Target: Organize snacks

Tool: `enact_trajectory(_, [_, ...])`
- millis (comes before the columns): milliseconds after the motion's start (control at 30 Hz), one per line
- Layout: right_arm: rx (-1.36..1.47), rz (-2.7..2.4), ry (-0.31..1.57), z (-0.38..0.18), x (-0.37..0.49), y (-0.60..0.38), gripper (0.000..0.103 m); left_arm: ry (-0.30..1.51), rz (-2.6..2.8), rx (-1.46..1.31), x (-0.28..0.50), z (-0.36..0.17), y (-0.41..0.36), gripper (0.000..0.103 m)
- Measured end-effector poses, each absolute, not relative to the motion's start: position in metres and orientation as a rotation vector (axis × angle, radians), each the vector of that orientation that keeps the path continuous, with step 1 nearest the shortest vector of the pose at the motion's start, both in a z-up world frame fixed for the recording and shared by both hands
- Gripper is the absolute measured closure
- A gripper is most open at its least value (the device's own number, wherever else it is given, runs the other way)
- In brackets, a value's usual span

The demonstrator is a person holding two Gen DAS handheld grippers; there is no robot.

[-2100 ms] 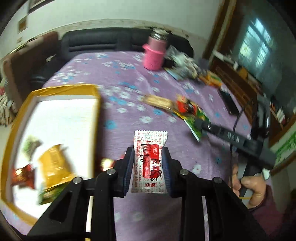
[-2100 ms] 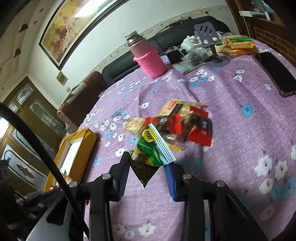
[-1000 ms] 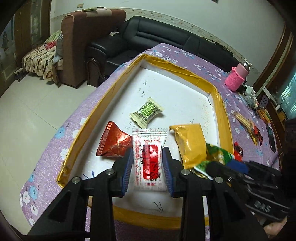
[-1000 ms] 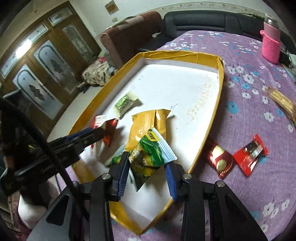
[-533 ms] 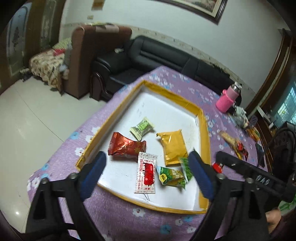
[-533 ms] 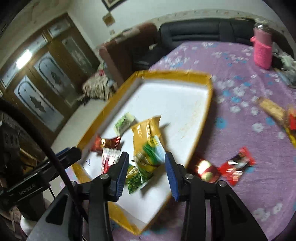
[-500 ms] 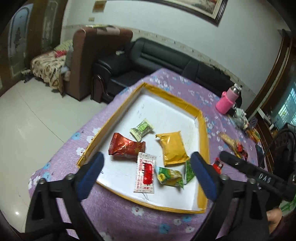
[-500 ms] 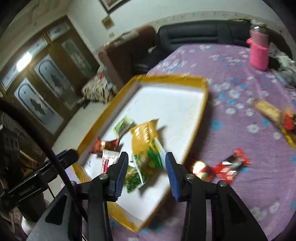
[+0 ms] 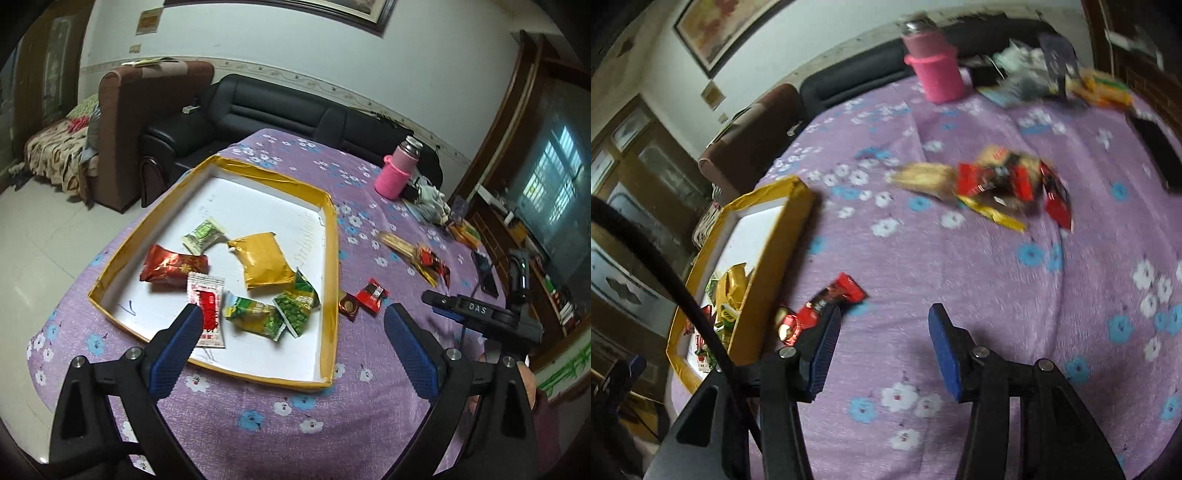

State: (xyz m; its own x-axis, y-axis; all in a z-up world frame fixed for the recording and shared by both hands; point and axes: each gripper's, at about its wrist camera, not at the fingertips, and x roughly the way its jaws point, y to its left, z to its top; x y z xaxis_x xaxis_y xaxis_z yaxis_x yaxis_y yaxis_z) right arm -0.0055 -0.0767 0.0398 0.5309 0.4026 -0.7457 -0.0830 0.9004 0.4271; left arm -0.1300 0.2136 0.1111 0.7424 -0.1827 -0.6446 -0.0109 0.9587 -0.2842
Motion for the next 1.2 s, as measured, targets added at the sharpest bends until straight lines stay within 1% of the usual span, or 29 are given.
enact_trajectory(333, [0.260, 0.329, 0.999, 0.030, 0.021, -0.005, 0.053, 0.754, -0.060, -0.290, -0.128, 0.105, 0.220, 0.005])
enact_trajectory(500, [0.129, 0.245, 1.023, 0.018, 0.027, 0.024, 0.053, 0.762, -0.072, -0.291, -0.125, 0.102, 0.217, 0.005])
enact_trajectory(567, [0.071, 0.224, 1.015, 0.016, 0.023, 0.022, 0.067, 0.766, -0.084, -0.291, -0.124, 0.101, 0.215, 0.005])
enact_trajectory(600, [0.060, 0.225, 1.020, 0.016, 0.020, 0.019, 0.078, 0.768, -0.090, -0.291, -0.124, 0.100, 0.213, 0.005])
enact_trajectory(733, [0.081, 0.226, 1.052, 0.017, 0.003, -0.007, 0.078, 0.776, -0.120, -0.289, -0.123, 0.099, 0.205, 0.005])
enact_trajectory(800, [0.102, 0.275, 1.073, 0.019, -0.008, -0.018, 0.078, 0.781, -0.132, -0.281, -0.123, 0.098, 0.199, 0.005])
enact_trajectory(900, [0.218, 0.428, 1.066, 0.028, -0.018, -0.043, 0.075, 0.792, -0.148, -0.269, -0.122, 0.097, 0.191, 0.005])
enact_trajectory(933, [0.262, 0.437, 1.036, 0.035, -0.017, -0.060, 0.068, 0.795, -0.151, -0.263, -0.122, 0.097, 0.189, 0.005])
enact_trajectory(1033, [0.285, 0.272, 0.901, 0.057, -0.004, -0.108, 0.057, 0.799, -0.160, -0.250, -0.121, 0.098, 0.183, 0.005])
enact_trajectory(1100, [0.291, 0.159, 0.832, 0.066, 0.012, -0.138, 0.057, 0.802, -0.164, -0.243, -0.120, 0.099, 0.179, 0.005])
enact_trajectory(1200, [0.273, 0.054, 0.780, 0.068, 0.037, -0.162, 0.054, 0.809, -0.169, -0.241, -0.118, 0.099, 0.176, 0.005])
